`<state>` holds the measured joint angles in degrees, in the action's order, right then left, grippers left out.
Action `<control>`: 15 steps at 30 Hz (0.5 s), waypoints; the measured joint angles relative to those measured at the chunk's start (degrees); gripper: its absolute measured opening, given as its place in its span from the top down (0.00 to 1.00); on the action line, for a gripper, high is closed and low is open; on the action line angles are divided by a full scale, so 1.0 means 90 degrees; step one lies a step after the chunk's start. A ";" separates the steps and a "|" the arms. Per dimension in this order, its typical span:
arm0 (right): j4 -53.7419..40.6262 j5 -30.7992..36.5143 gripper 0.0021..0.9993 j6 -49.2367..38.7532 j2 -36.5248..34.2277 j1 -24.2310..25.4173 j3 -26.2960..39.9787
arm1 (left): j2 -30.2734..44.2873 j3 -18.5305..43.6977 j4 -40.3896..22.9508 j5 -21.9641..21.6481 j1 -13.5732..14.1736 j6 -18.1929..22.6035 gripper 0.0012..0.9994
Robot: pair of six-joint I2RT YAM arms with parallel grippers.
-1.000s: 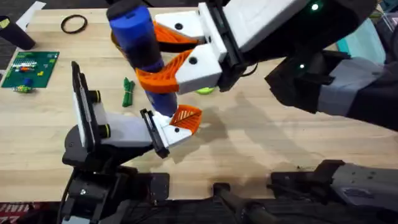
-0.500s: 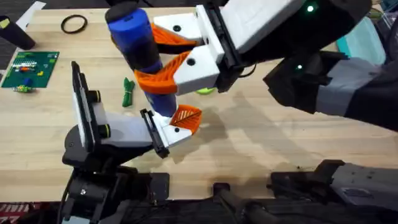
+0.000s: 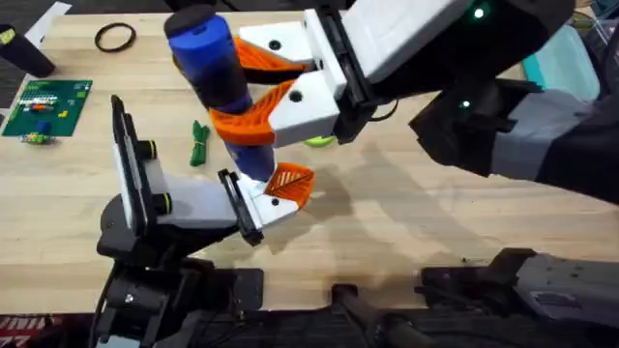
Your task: Pick up the gripper from the table and insert it into the empty holder that is missing its gripper. Then pick up a screw, insert it into the mounting hole, and use the screwdriver to tighten it. Finally, clean up the table by picking up the vegetable and placing it into the bucket.
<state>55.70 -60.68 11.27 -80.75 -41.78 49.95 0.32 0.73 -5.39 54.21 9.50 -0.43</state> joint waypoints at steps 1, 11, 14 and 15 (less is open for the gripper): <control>0.0000 0.0011 0.88 0.0000 0.0000 0.0000 0.0000 | 0.0000 0.0000 0.0000 -0.0001 0.0000 0.0000 0.99; 0.0000 0.0099 0.88 -0.0022 0.0000 0.0000 -0.0001 | 0.0000 0.0000 0.0000 -0.0001 0.0000 0.0000 0.99; -0.0014 0.0099 0.88 -0.0022 0.0000 0.0000 0.0000 | 0.0000 0.0000 0.0000 0.0000 0.0000 0.0000 0.99; -0.0043 0.0103 0.88 -0.0023 0.0000 0.0000 0.0000 | 0.0000 0.0000 0.0000 0.0000 0.0000 0.0000 0.99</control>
<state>55.32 -59.76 11.06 -80.75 -41.78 49.95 0.32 0.73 -5.39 54.21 9.50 -0.43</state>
